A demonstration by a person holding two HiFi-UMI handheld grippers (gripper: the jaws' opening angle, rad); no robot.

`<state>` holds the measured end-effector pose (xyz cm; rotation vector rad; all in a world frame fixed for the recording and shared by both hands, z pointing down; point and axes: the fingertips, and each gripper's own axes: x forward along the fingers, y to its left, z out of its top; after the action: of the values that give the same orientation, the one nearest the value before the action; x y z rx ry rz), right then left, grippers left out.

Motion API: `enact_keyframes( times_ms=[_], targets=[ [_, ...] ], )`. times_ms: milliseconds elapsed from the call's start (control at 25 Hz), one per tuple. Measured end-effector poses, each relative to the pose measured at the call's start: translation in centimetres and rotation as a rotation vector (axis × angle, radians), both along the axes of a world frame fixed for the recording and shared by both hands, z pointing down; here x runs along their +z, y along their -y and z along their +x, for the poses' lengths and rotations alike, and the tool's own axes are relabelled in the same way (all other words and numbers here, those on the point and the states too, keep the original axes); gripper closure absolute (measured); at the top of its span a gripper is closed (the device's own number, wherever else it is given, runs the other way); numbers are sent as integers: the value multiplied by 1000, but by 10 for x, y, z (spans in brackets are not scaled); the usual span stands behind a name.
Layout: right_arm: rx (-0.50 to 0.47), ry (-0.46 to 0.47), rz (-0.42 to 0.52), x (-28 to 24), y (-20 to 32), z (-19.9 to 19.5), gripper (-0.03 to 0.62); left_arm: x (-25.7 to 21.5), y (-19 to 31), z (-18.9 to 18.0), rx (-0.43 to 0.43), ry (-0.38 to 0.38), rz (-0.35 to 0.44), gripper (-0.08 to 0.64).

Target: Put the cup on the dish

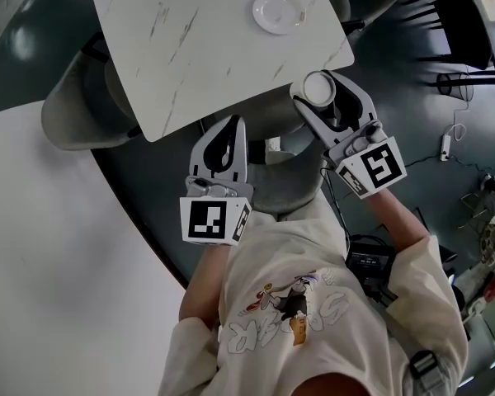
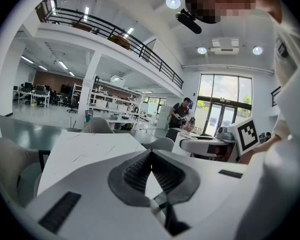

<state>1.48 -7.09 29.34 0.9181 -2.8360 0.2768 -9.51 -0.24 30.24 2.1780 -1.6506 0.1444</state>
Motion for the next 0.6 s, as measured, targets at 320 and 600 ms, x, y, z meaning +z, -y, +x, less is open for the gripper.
enact_keyframes(
  times_ms=[320,600],
  targets=[
    [23,-4,-9,26,29,-9,327,23,20,-9,-2,5,-13,558],
    [54,-9,-21,46,56,-8,327,37,40,-14,-9,23,-19,558]
  ],
)
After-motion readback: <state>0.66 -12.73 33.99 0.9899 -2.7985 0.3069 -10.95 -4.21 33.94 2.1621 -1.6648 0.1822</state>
